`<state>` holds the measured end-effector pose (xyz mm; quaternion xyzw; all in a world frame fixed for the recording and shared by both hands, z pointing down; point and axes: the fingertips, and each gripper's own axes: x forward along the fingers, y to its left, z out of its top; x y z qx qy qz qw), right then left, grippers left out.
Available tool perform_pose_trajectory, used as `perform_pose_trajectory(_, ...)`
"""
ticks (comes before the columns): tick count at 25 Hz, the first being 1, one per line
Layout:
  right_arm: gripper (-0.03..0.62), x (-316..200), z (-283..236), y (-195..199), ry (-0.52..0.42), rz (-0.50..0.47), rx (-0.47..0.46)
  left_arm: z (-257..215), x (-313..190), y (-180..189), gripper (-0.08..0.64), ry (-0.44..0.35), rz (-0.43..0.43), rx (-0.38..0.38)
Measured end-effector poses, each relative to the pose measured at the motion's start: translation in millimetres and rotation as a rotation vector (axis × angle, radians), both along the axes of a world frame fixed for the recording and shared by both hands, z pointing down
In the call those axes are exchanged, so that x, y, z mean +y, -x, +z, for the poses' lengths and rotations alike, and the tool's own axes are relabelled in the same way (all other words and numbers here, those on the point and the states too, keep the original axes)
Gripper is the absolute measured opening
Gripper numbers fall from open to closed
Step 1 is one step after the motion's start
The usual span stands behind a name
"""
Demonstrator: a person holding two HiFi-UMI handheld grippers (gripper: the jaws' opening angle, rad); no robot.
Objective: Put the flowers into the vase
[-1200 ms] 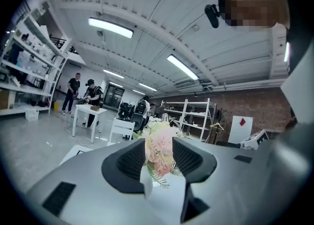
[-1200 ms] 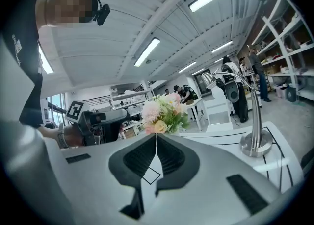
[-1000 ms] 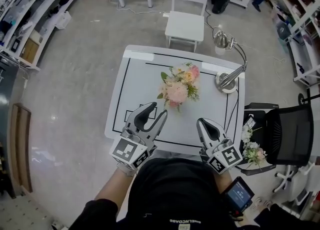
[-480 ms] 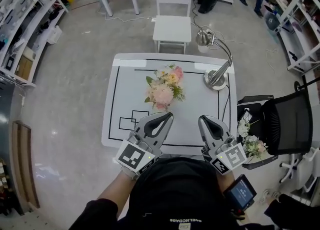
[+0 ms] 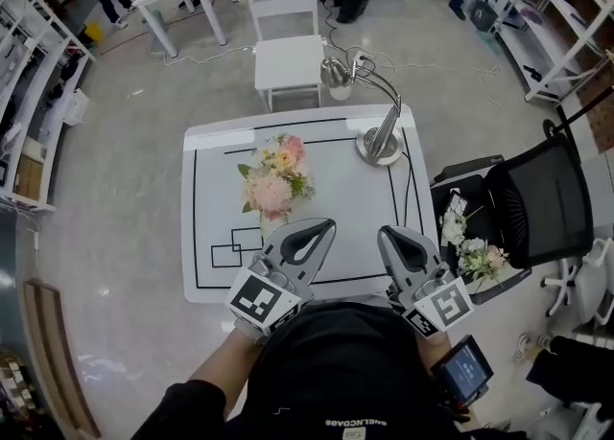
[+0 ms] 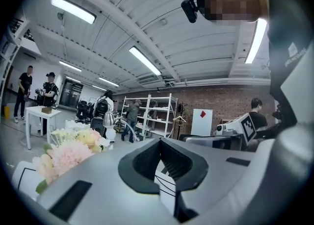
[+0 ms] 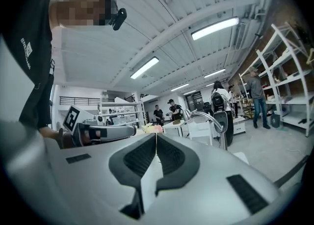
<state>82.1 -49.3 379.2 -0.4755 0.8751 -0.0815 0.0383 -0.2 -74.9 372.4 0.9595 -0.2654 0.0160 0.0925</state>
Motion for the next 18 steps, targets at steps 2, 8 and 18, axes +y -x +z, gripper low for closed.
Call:
perform_pose_trajectory(2,0.011,2,0,-7,0.001,0.020,0.003,4,1,-8,0.005,0.007,0.019,-0.009)
perform_pose_trajectory(8,0.011,5,2,-20,-0.002,0.049,0.014,12,-3,-22,0.005,0.040,0.046,-0.011)
perform_pose_trajectory(18,0.011,6,6,-30,-0.004,0.078,0.052,19,-4,-33,0.005,0.061,0.072,-0.016)
